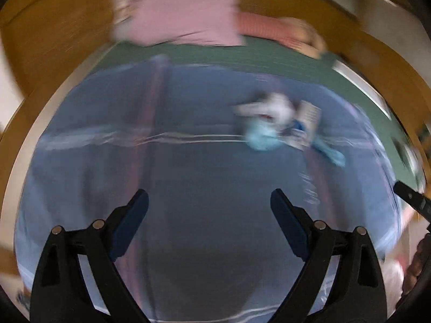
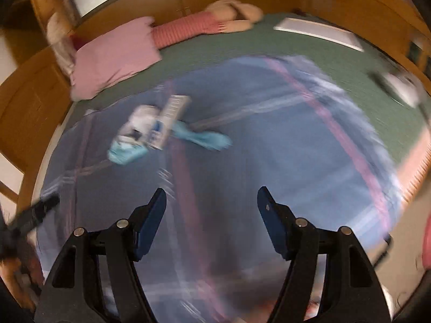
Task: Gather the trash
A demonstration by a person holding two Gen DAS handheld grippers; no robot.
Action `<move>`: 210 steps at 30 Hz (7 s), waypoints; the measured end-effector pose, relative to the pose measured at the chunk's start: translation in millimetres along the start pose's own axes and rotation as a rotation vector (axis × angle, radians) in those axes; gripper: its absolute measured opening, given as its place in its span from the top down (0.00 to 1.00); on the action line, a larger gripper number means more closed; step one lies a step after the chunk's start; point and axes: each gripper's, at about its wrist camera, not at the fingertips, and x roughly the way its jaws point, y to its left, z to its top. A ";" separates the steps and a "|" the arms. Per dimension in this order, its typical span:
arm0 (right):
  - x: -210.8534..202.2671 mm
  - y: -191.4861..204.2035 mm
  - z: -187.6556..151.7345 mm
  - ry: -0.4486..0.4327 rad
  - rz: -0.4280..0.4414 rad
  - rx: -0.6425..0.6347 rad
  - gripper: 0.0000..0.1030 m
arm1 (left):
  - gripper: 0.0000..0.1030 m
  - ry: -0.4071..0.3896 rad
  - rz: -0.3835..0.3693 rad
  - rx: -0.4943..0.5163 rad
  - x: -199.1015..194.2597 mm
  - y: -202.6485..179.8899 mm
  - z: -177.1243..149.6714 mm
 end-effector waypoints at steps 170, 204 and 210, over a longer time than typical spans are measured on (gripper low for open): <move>-185.5 -206.6 -198.8 0.018 -0.123 0.374 0.35 | 0.44 0.353 -0.871 0.722 -80.2 -262.2 -226.7; 171.0 154.6 92.3 -0.074 -0.297 -0.350 0.28 | 0.12 0.107 0.010 -0.366 21.2 63.2 -15.2; 227.4 171.0 90.3 -0.006 -0.300 -0.389 0.47 | 0.12 0.122 -0.002 -0.322 25.0 57.6 -4.9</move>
